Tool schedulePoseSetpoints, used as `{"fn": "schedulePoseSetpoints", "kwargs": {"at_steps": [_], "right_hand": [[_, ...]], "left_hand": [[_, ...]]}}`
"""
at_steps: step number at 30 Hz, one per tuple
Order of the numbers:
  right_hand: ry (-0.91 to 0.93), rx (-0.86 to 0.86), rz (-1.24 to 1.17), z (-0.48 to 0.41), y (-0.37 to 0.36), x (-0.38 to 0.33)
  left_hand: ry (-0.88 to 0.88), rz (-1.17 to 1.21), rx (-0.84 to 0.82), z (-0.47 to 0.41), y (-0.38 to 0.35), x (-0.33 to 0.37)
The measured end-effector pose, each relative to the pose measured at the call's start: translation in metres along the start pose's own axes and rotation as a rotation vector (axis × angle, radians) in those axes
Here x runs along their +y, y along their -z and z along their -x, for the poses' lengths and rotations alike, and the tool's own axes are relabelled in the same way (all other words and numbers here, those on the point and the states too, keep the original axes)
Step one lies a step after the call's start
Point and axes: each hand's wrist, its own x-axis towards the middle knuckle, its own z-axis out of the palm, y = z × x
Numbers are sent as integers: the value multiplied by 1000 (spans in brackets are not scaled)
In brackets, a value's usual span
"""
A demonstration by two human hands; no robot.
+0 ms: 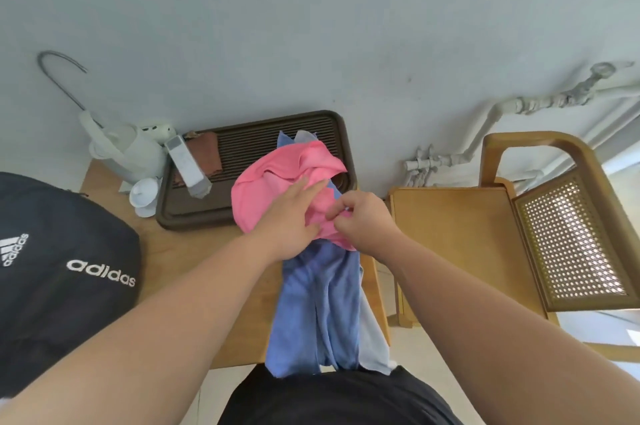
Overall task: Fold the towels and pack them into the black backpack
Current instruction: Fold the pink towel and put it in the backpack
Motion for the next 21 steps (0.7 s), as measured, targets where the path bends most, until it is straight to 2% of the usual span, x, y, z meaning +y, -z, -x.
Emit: {"fn": "schedulePoseSetpoints", "kwargs": {"at_steps": [5,9,11,14,17,21], "right_hand": [[178,-51,-150,14,19,-25],[224,-66,-200,24,35,-43],[219,-93,-150,29,41,-48],[225,-157,70,37,41,-53],[207,-88,208,45,28,-59],[121,34,55,63,9,-78]], "left_hand": [[-85,62,-46,7,23,26],[-101,71,93,24,40,36],[-99,69,170,36,51,38],[-86,103,277,56,69,37],[-106,177,323,76,87,31],[-143,211,339,113,111,15]]}}
